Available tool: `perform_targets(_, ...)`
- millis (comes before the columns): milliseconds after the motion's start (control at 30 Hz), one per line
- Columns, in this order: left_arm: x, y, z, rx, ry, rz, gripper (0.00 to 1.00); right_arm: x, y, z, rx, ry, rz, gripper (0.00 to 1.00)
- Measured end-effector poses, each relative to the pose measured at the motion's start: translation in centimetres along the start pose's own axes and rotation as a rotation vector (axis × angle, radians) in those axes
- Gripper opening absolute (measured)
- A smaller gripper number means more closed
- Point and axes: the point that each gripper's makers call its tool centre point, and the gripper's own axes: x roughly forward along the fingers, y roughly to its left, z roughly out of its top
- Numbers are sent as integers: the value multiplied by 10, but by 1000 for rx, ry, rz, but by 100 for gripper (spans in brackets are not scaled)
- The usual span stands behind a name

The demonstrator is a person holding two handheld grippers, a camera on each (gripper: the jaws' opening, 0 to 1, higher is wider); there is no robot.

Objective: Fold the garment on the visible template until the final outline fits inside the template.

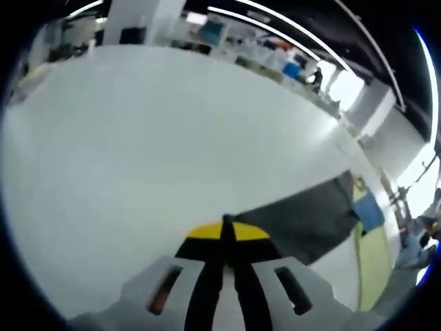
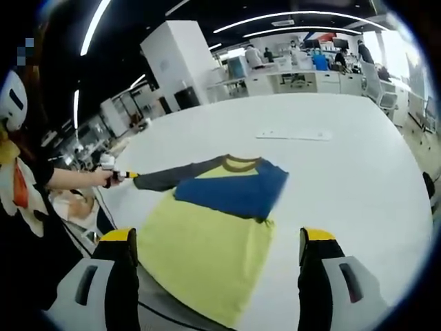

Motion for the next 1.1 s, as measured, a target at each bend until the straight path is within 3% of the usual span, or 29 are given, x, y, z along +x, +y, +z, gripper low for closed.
perform_targets(533, -35, -35, 23, 50, -63, 27, 0, -17, -3, 1, 0, -42, 0, 97)
perform_targets(867, -58, -71, 51, 60, -128, 16, 0, -34, -6, 0, -3, -85, -5, 96)
perform_targets(1100, -67, -97, 71, 109, -155, 4, 0, -46, -6, -2, -14, -102, -3, 97)
